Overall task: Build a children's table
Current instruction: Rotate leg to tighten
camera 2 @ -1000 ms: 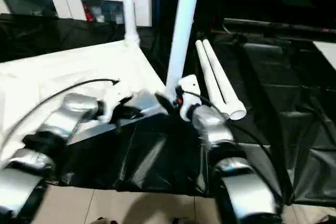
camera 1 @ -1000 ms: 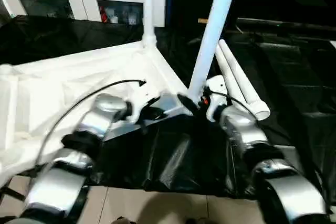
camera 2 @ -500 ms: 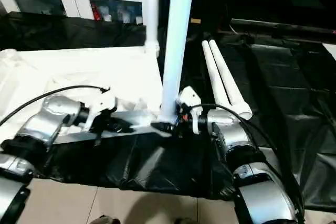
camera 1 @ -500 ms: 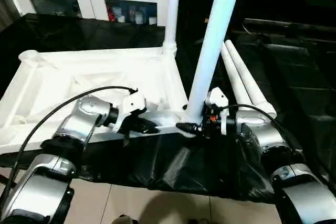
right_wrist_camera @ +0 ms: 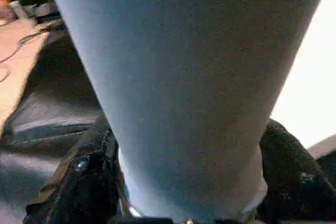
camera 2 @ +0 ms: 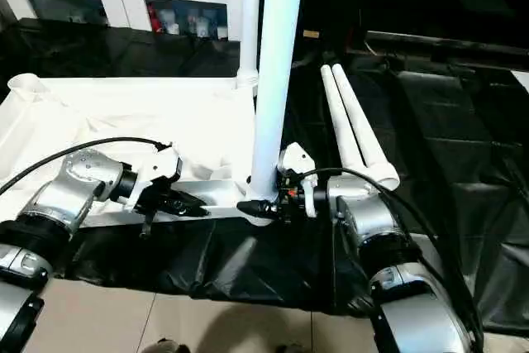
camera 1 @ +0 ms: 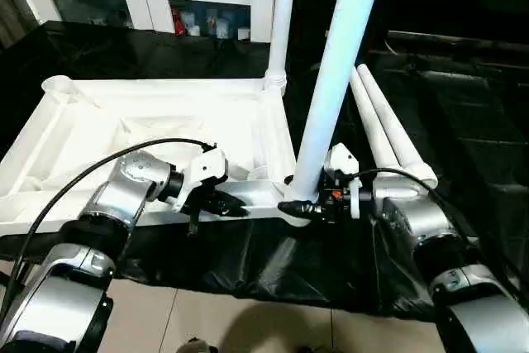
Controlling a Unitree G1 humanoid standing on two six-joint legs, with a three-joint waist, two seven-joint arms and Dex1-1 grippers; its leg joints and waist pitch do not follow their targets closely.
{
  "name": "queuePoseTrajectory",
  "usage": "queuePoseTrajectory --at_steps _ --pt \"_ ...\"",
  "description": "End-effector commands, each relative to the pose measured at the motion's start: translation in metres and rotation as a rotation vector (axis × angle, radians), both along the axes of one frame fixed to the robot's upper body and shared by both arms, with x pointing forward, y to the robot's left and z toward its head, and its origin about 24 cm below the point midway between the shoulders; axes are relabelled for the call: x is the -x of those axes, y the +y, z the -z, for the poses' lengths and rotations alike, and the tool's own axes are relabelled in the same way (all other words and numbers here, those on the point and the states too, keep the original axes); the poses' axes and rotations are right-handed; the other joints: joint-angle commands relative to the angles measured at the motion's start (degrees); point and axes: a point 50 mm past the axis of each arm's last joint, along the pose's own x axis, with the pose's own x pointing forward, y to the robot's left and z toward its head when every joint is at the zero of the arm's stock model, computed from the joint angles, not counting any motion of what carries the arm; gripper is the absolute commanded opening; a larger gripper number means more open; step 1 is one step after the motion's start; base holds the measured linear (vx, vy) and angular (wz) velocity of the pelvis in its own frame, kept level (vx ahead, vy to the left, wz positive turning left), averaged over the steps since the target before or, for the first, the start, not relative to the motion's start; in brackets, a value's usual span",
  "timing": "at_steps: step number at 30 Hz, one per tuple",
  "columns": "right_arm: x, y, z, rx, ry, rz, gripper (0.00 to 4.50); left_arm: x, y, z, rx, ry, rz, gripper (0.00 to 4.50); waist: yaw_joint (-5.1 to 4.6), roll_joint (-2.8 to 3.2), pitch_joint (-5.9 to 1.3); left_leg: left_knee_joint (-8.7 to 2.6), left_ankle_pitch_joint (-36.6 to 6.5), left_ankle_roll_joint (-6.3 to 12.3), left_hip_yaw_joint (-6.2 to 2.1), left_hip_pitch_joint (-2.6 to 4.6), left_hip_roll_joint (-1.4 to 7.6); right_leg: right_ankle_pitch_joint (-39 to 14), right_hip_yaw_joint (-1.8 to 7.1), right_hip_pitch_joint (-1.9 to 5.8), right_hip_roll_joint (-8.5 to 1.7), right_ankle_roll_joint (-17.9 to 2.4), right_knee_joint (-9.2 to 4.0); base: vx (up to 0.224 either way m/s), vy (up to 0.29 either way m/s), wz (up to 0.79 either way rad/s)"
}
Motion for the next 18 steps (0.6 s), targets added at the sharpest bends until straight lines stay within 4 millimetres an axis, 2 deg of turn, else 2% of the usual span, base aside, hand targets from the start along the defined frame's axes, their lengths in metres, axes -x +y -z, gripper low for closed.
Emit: queuePoseTrajectory --at_steps 1,2,3,5,6,7,8,9,11,12,13,15,16,18 --pt "-0.006 0.011 0.012 0.001 0.006 0.202 2.82 -0.012 -0.025 0.001 -0.010 -0.054 -0.085 0.00 -0.49 -0.06 -3.77 -4.29 -18.1 0.01 -0.54 1.26 1.64 -22.2 2.54 2.44 -3.77 -11.9 -4.41 0.000 0.000 0.00" --pt "-0.007 0.012 0.013 0.002 0.005 0.223 2.81 -0.013 -0.026 0.001 -0.009 -0.059 -0.099 0.00 -0.59 0.10 -3.59 -4.24 -19.8 -0.96 -0.79 1.86 1.49 -26.0 2.48 2.06 -3.94 -11.0 -4.92 0.000 0.000 0.00" --pt "-0.009 0.015 0.017 0.007 0.002 0.298 2.81 -0.018 -0.031 0.001 -0.005 -0.077 -0.149 0.00 -0.81 -0.09 -3.59 -4.23 -20.0 -1.27 -0.83 1.79 1.44 -27.2 2.45 2.08 -3.96 -10.6 -4.98 0.000 0.000 0.00" --pt "-0.014 0.020 0.022 0.013 0.010 0.449 2.80 -0.025 -0.042 0.000 0.008 -0.109 -0.241 0.00 -1.28 -0.07 -3.49 -4.21 -21.5 -1.49 -1.00 1.98 1.28 -30.9 2.29 1.90 -3.98 -9.0 -5.55 0.000 0.000 0.00" --pt "-0.015 0.021 0.024 0.014 0.017 0.495 2.80 -0.027 -0.046 -0.001 0.013 -0.118 -0.266 0.00 -1.28 -0.07 -3.49 -4.21 -21.5 -1.49 -1.00 1.98 1.28 -30.9 2.29 1.90 -3.98 -9.0 -5.55 0.000 0.000 0.00" --pt "-0.018 0.028 0.027 0.025 0.021 0.598 2.80 -0.031 -0.057 0.000 0.028 -0.137 -0.324 0.00 -1.48 -0.03 -3.55 -4.26 -20.9 -1.38 -1.06 1.70 1.18 -31.0 2.24 1.99 -3.92 -8.5 -5.70 0.000 0.000 0.00" --pt "-0.019 0.032 0.028 0.034 0.027 0.640 2.80 -0.031 -0.062 0.000 0.028 -0.145 -0.333 0.00 -1.57 0.00 -3.59 -4.21 -21.2 -1.37 -1.04 1.92 1.16 -31.1 2.21 1.80 -3.88 -8.5 -5.76 0.000 0.000 0.00" --pt "-0.020 0.035 0.029 0.035 0.034 0.667 2.79 -0.031 -0.067 0.000 0.033 -0.149 -0.334 0.00 -1.59 -0.06 -3.59 -4.11 -21.9 -1.19 -1.03 2.08 1.04 -31.5 2.07 1.69 -3.74 -8.2 -5.95 0.000 0.000 0.00" --pt "-0.021 0.041 0.029 0.031 0.039 0.704 2.79 -0.030 -0.075 0.001 0.046 -0.152 -0.336 0.00 -1.67 0.00 -3.63 -4.23 -21.8 -0.68 -1.11 1.67 1.00 -30.9 2.03 1.97 -3.81 -8.0 -5.97 0.000 0.000 0.00" --pt "-0.021 0.046 0.028 0.017 0.043 0.712 2.79 -0.029 -0.078 0.001 0.048 -0.153 -0.330 0.00 -1.70 0.13 -3.65 -4.21 -22.1 -0.38 -1.07 1.74 1.01 -30.4 2.05 1.83 -3.74 -8.1 -5.99 0.000 0.000 0.00" --pt "-0.022 0.051 0.026 0.009 0.029 0.712 2.79 -0.029 -0.080 0.002 0.041 -0.164 -0.320 0.00 -1.86 -0.10 -3.69 -4.25 -22.2 -0.18 -1.06 1.56 1.01 -29.9 2.04 1.94 -3.70 -8.1 -5.92 0.000 0.000 0.00" --pt "-0.022 0.055 0.024 0.009 0.009 0.710 2.79 -0.028 -0.082 0.004 0.028 -0.178 -0.301 0.00 -1.86 0.04 -3.71 -4.26 -22.0 -0.02 -1.04 1.56 1.05 -29.1 2.08 1.90 -3.73 -8.3 -5.92 0.000 0.000 0.00" --pt "-0.022 0.056 0.024 0.011 0.000 0.708 3.14 -0.027 -0.083 0.004 0.023 -0.180 -0.294 0.00 -1.90 0.04 -3.68 -4.28 -22.2 0.08 -1.02 1.55 1.07 -28.6 2.13 1.87 -3.69 -8.5 -5.85 0.000 0.000 0.00" --pt "-0.024 0.058 0.019 -0.043 -0.001 0.683 3.52 -0.024 -0.080 0.007 0.004 -0.195 -0.240 0.00 -1.91 0.08 -3.72 -4.34 -22.3 0.27 -1.06 1.49 1.13 -28.3 2.15 1.98 -3.73 -8.5 -5.79 0.000 0.000 0.00"
